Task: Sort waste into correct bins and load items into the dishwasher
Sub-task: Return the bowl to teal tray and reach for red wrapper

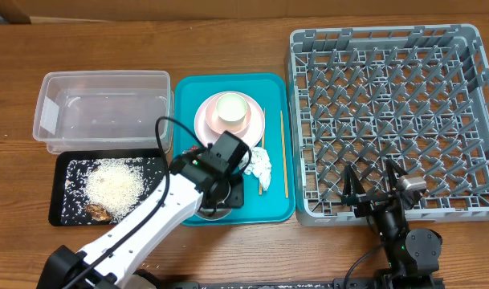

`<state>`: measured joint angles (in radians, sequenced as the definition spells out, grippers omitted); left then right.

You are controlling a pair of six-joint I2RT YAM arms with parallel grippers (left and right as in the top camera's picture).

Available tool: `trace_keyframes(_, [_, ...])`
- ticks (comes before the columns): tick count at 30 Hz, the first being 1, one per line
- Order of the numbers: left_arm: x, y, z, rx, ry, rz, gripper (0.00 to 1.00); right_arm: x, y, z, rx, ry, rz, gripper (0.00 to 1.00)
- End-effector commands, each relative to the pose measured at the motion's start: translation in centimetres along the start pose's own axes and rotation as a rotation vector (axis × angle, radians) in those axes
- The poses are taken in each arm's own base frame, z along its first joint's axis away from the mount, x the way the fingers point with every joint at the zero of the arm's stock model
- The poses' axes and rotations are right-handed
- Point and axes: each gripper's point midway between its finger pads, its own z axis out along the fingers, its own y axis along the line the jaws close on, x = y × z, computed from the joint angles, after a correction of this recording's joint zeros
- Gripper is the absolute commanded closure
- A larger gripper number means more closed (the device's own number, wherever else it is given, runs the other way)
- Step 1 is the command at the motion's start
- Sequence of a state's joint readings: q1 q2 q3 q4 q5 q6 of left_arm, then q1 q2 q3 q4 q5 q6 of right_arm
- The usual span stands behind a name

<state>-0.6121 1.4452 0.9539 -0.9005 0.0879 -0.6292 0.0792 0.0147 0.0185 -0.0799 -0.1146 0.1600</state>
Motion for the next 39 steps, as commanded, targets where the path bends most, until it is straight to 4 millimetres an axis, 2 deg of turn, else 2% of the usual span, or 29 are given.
trace_keyframes(1, [-4.5,-0.6,-4.5,-0.061,-0.174,0.002,0.6,0.1,-0.1,0.0,0.003,-0.007,-0.004,0.0])
trace_keyframes(5, [-7.8,0.6,-8.1,-0.129,-0.306,-0.077,0.61,0.1,-0.1,0.0,0.003,-0.007,-0.004,0.0])
trace_keyframes(8, [-9.3,2.1,-8.9,-0.136,-0.354,-0.191,0.65,0.1,-0.1,0.0,0.003,-0.007,-0.004,0.0])
trace_keyframes(13, [-9.9,6.2,-8.0,-0.155,-0.35,-0.525,0.56,0.1,-0.1,0.0,0.003,-0.007,-0.004,0.0])
trace_keyframes(18, [-9.2,8.8,-5.9,-0.166,-0.323,-0.742,0.5,0.1,-0.1,0.0,0.003,-0.007,-0.004,0.0])
trace_keyframes(23, [-9.4,7.9,-3.7,-0.081,-0.309,-0.759,0.47,0.1,-0.1,0.0,0.003,-0.007,-0.004,0.0])
trace_keyframes(26, [-9.7,7.6,-2.9,-0.049,-0.318,-0.769,0.45,0.1,-0.1,0.0,0.003,-0.007,-0.004,0.0])
trace_keyframes(39, [-9.9,6.8,0.2,0.059,-0.334,-0.79,0.46,0.1,-0.1,0.0,0.003,-0.007,-0.004,0.0])
